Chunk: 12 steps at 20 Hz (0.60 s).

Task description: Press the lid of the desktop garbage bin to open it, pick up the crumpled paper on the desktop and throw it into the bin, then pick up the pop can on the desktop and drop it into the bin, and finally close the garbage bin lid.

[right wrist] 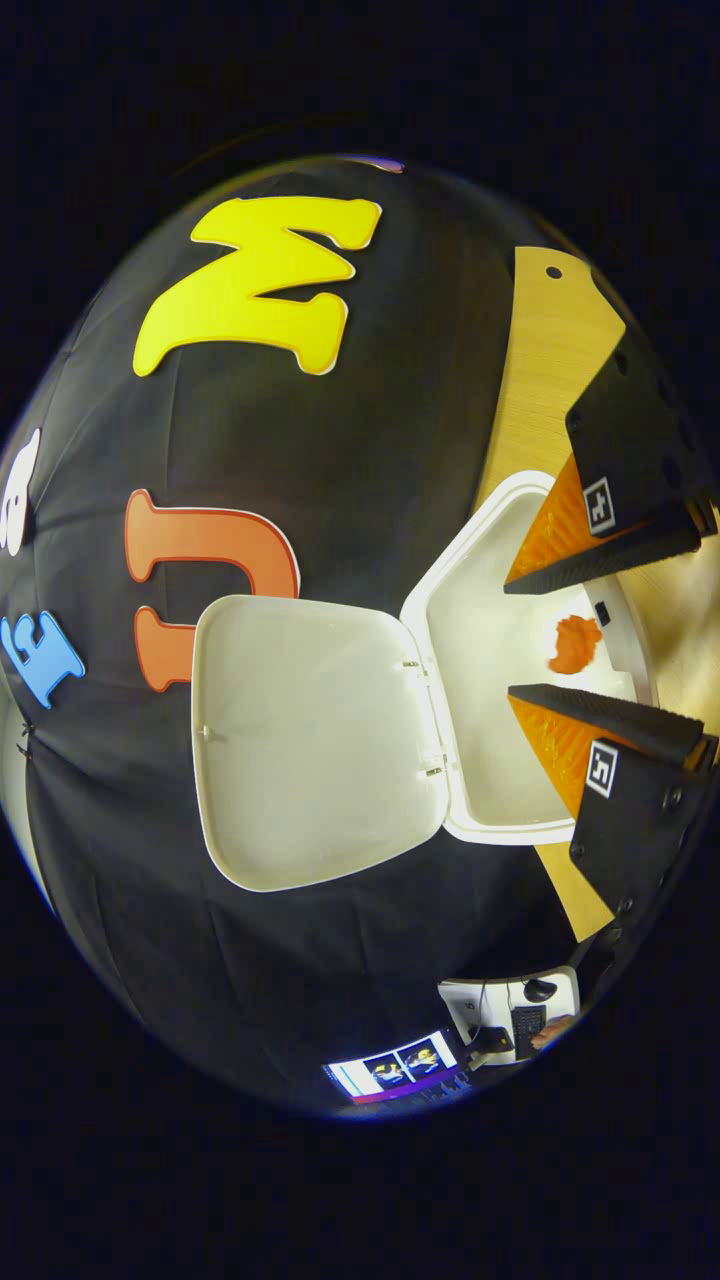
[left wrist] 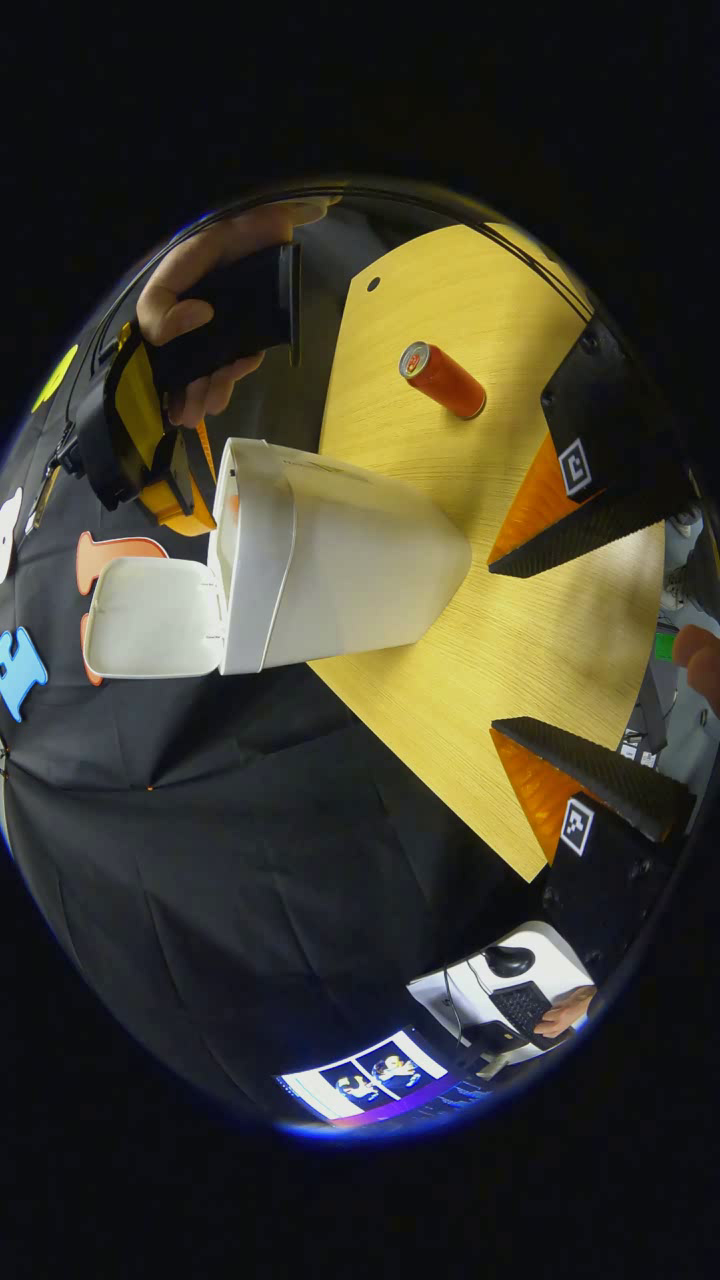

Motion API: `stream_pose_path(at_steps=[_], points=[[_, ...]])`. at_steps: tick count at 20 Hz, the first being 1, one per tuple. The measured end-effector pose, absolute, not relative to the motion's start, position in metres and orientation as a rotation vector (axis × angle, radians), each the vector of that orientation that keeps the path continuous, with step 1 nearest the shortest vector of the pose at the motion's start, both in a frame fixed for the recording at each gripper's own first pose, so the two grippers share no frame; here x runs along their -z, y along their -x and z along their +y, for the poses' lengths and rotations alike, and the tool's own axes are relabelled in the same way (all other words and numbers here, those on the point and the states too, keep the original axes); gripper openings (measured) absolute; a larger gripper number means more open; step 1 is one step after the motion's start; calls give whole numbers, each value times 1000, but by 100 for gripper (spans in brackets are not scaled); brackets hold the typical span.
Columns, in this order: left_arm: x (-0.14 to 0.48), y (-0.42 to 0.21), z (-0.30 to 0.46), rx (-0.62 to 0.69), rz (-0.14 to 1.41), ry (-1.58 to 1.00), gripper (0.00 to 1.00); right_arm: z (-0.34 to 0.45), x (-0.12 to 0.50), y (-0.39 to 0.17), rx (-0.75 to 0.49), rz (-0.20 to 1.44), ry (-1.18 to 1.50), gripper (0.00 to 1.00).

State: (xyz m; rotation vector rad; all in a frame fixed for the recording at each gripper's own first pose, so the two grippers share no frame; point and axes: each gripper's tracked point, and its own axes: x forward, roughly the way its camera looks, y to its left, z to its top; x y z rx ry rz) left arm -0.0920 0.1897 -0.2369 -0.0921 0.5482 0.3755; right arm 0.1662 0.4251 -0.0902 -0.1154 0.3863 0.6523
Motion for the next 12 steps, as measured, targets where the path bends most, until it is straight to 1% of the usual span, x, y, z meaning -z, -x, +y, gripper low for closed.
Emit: stream_pose_path(at_steps=[1,2,4,5,6,7,8,12], points=[[237,90,186,-368,548,91,93,420,89,-168,-641,386,120,63],[236,88,182,-357,545,87,93,417,87,-166,-644,387,113,64],[233,80,171,-327,533,78,93,408,81,-164,-652,387,85,68],[230,76,166,-315,520,75,93,404,76,-161,-664,383,69,75],[229,72,159,-299,513,73,93,396,71,-161,-660,372,68,76],[228,67,154,-287,504,65,93,386,65,-161,-650,358,73,82],[228,64,149,-275,502,58,93,376,62,-160,-641,350,76,86],[231,46,121,-204,484,28,94,333,46,-155,-590,315,67,89]])
